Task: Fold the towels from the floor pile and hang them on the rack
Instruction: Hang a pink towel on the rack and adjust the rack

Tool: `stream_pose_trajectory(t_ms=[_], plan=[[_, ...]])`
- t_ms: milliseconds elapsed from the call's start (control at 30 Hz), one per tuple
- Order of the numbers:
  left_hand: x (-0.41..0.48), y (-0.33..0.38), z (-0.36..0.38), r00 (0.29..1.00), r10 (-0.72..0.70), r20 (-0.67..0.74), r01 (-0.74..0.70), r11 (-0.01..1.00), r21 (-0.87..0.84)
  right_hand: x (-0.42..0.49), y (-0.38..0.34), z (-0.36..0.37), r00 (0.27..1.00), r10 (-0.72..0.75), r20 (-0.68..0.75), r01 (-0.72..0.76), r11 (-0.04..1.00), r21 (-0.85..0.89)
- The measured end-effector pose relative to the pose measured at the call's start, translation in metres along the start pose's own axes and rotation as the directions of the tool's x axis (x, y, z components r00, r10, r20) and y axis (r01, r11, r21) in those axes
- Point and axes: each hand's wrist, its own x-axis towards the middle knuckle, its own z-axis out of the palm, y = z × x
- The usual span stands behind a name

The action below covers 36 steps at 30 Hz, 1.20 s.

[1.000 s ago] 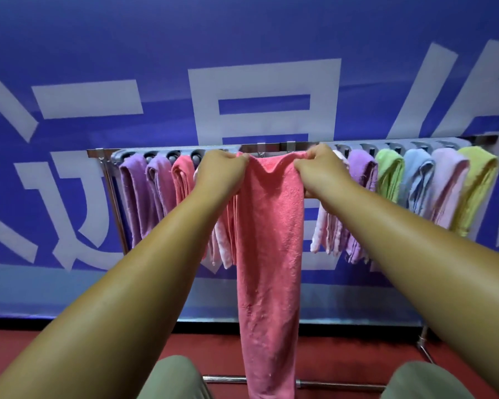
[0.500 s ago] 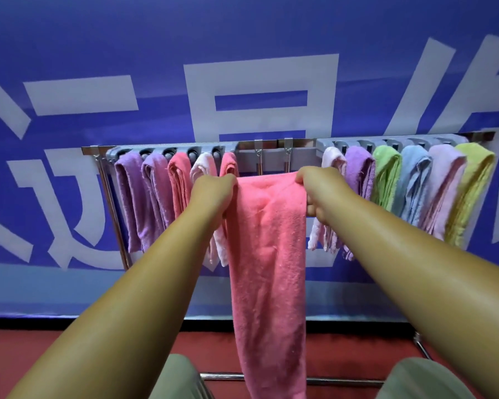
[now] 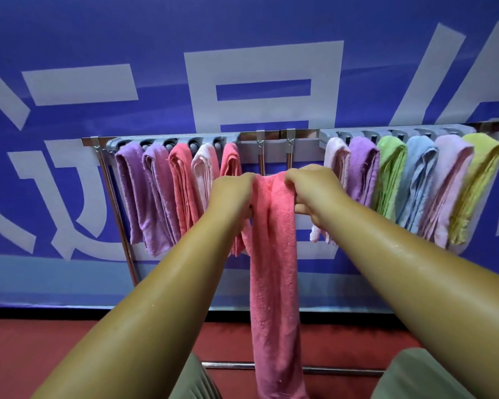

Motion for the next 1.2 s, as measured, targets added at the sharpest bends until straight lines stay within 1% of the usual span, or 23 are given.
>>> stream_pose_trajectory(t_ms=[67,133,167,200,233,267,300,333,467,500,533,600,633,667,733,800,867,933,1000,1067,1100,1133,1200], plan=[[-0.007,0.001,0.006,0.998,0.051,0.046,-0.050,0.999,-0.015,-0.001,0.002,0.003,0.998,-0.057,-0.035,0.053,0.993,-0.104],[-0.017,0.011,0.013,0.991,0.111,0.074,-0.118,0.988,0.104,0.000,0.004,0.005,0.991,-0.122,-0.050,0.108,0.969,-0.222],[-0.026,0.010,0.015,0.980,0.186,0.075,-0.199,0.952,0.234,0.001,0.005,0.007,0.987,-0.153,-0.042,0.136,0.952,-0.273],[-0.028,0.010,0.017,0.977,0.207,0.054,-0.214,0.949,0.231,0.002,0.008,0.008,0.982,-0.188,-0.028,0.169,0.932,-0.319],[-0.028,0.010,0.020,0.980,0.182,0.076,-0.193,0.965,0.175,0.000,0.008,0.009,0.974,-0.225,-0.018,0.204,0.912,-0.356],[-0.023,0.009,0.022,0.977,0.196,0.085,-0.206,0.969,0.135,-0.001,0.008,0.008,0.967,-0.256,-0.010,0.234,0.895,-0.380],[-0.023,0.007,0.024,0.979,0.196,0.054,-0.202,0.970,0.139,-0.002,0.007,0.008,0.960,-0.281,-0.004,0.257,0.885,-0.388],[-0.021,0.005,0.027,0.981,0.187,0.060,-0.193,0.971,0.139,-0.002,0.007,0.007,0.955,-0.296,0.005,0.274,0.878,-0.392],[-0.025,0.002,0.030,0.985,0.153,0.074,-0.164,0.971,0.173,-0.001,0.009,0.006,0.952,-0.303,0.046,0.293,0.856,-0.426],[-0.025,0.003,0.030,0.982,0.171,0.080,-0.182,0.970,0.160,-0.002,0.009,0.005,0.953,-0.301,0.049,0.291,0.853,-0.432],[-0.024,0.003,0.031,0.986,0.149,0.075,-0.160,0.973,0.167,-0.001,0.010,0.004,0.954,-0.297,0.048,0.288,0.853,-0.435],[-0.026,0.007,0.033,0.991,0.128,0.045,-0.133,0.980,0.149,-0.002,0.011,0.003,0.948,-0.312,0.056,0.305,0.852,-0.426],[-0.025,0.005,0.032,0.993,0.113,0.025,-0.115,0.989,0.097,-0.004,0.011,0.002,0.945,-0.321,0.071,0.320,0.851,-0.417],[-0.027,0.006,0.033,0.993,0.099,0.069,-0.105,0.990,0.093,-0.005,0.011,0.002,0.942,-0.324,0.086,0.330,0.851,-0.407],[-0.021,0.001,0.032,0.995,0.066,0.077,-0.070,0.996,0.050,-0.009,0.012,0.002,0.938,-0.330,0.104,0.343,0.843,-0.416],[-0.015,-0.006,0.031,0.985,0.084,0.149,-0.093,0.994,0.058,-0.011,0.014,0.001,0.932,-0.346,0.107,0.355,0.815,-0.457],[-0.017,-0.007,0.031,0.977,0.101,0.190,-0.102,0.995,-0.002,-0.011,0.015,0.002,0.926,-0.367,0.089,0.362,0.795,-0.488],[-0.022,-0.006,0.027,0.965,0.091,0.247,-0.088,0.996,-0.022,-0.011,0.014,0.002,0.926,-0.373,0.056,0.347,0.784,-0.514],[-0.021,-0.010,0.024,0.958,0.101,0.268,-0.102,0.995,-0.010,-0.009,0.013,0.001,0.935,-0.353,0.034,0.326,0.817,-0.476],[-0.019,-0.012,0.020,0.967,0.108,0.229,-0.117,0.993,0.025,-0.008,0.012,0.001,0.948,-0.319,0.015,0.300,0.873,-0.385],[-0.017,-0.013,0.018,0.974,0.108,0.200,-0.121,0.991,0.052,-0.008,0.011,0.000,0.958,-0.287,0.002,0.273,0.909,-0.316],[-0.014,-0.013,0.016,0.979,0.099,0.178,-0.116,0.989,0.088,-0.009,0.008,0.000,0.968,-0.249,-0.008,0.242,0.947,-0.212],[-0.013,-0.016,0.010,0.975,0.125,0.184,-0.168,0.956,0.240,-0.010,0.002,-0.001,0.987,-0.161,-0.011,0.161,0.987,0.027]])
